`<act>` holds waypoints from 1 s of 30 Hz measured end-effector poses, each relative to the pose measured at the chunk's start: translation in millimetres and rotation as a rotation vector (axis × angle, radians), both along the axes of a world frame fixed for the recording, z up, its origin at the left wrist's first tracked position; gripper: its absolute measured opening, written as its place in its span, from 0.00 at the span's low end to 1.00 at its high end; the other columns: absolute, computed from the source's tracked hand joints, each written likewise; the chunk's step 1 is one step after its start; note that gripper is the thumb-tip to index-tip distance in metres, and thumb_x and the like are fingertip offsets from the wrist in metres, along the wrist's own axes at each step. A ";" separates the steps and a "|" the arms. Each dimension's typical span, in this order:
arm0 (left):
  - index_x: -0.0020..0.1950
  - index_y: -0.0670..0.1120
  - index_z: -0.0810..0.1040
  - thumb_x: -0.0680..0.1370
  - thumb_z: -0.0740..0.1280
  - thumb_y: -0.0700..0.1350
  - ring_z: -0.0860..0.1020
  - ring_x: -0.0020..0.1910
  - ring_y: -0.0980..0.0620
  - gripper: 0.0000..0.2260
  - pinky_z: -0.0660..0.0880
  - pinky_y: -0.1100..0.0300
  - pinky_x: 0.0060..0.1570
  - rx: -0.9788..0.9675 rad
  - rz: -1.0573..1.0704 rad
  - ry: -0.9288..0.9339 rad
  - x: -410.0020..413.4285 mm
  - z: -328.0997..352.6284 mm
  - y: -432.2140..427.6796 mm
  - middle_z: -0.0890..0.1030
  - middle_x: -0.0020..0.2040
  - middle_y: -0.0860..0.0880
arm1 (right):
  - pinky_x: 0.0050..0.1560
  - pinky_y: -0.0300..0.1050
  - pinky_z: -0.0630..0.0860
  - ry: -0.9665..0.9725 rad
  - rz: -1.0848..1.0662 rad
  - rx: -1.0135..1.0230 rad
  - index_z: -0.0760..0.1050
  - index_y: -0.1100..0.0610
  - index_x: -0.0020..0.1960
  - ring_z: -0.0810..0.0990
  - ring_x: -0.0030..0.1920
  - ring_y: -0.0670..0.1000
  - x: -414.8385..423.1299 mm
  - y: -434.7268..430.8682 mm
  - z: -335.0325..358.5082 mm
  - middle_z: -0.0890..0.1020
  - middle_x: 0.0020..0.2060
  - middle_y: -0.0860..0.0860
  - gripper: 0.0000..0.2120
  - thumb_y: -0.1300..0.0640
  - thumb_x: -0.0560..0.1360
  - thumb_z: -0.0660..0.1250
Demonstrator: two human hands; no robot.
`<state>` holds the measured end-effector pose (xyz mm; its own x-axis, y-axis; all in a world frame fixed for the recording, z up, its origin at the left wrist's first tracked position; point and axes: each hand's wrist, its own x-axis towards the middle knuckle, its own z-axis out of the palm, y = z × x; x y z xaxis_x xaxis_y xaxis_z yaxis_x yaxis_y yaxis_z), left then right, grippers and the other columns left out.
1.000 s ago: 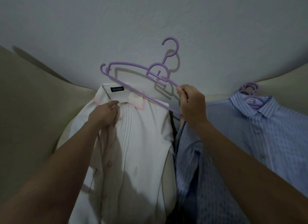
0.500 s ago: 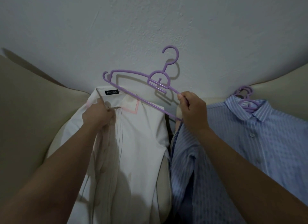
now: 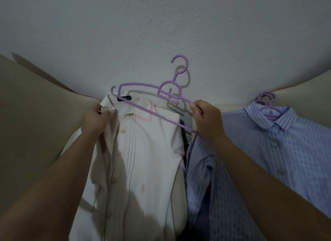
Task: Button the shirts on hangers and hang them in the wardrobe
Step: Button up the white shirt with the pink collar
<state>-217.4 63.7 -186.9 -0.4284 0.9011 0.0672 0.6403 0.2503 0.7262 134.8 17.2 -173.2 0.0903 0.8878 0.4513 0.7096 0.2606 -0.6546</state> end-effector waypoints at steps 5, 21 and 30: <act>0.52 0.38 0.77 0.79 0.61 0.43 0.79 0.50 0.36 0.10 0.72 0.50 0.49 0.106 0.096 0.107 -3.9 31.1 -5.0 0.81 0.49 0.36 | 0.35 0.48 0.70 0.092 0.110 -0.142 0.76 0.61 0.40 0.73 0.31 0.53 2.9 1.1 7.9 0.74 0.29 0.52 0.12 0.57 0.80 0.63; 0.47 0.46 0.80 0.79 0.67 0.45 0.79 0.41 0.44 0.04 0.73 0.53 0.41 0.327 -0.326 0.321 7.4 129.8 -50.2 0.81 0.38 0.46 | 0.32 0.34 0.65 0.028 0.301 -0.358 0.80 0.54 0.39 0.72 0.30 0.39 -79.9 -0.1 61.9 0.75 0.25 0.43 0.11 0.56 0.79 0.65; 0.43 0.49 0.81 0.78 0.68 0.47 0.77 0.38 0.48 0.05 0.72 0.55 0.40 0.203 -0.324 0.202 14.0 143.4 -66.9 0.80 0.35 0.50 | 0.37 0.43 0.68 0.163 0.338 -0.326 0.82 0.52 0.40 0.71 0.30 0.42 -102.2 -10.1 63.5 0.76 0.26 0.41 0.11 0.51 0.78 0.67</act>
